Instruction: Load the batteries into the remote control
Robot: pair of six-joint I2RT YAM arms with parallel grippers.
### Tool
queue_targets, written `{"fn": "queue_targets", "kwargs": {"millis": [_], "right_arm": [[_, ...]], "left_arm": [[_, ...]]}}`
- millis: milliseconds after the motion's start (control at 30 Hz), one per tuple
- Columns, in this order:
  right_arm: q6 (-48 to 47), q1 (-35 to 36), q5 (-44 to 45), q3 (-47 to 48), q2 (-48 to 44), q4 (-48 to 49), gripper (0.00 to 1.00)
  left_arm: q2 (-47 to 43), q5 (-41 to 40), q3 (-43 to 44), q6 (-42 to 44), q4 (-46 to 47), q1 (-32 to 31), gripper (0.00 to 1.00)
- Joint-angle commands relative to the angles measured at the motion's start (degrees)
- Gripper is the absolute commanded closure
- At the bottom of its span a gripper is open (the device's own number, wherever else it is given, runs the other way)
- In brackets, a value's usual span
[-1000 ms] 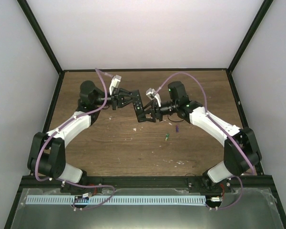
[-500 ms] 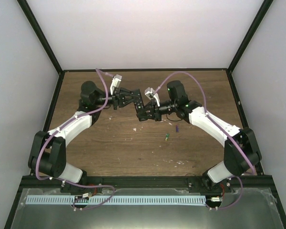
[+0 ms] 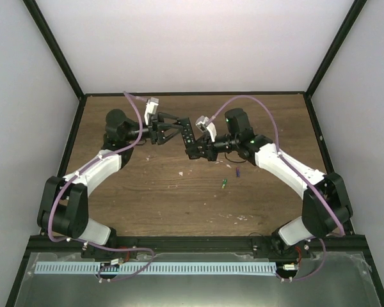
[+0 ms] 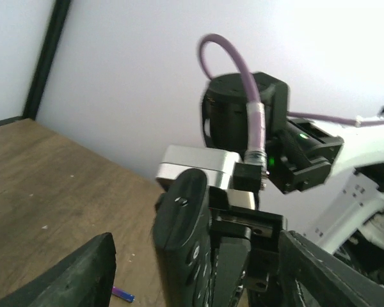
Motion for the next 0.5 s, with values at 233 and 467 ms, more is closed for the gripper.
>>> {"fn": "queue_targets", "kwargs": {"millis": [233,467], "right_arm": [[-3.4,0.7,34.7,3.2,-5.0,-8.9,0.99],[-6.9,7.7,64.2,4.3,-2.7,-6.5,0.99]], "left_arm": [[-10.9,-29.9,-2.6,-1.2,-18.1,1.4,0.25],[-16.1,-55.9,4.1,-10.7,-43.7,-3.7,0.25]]}}
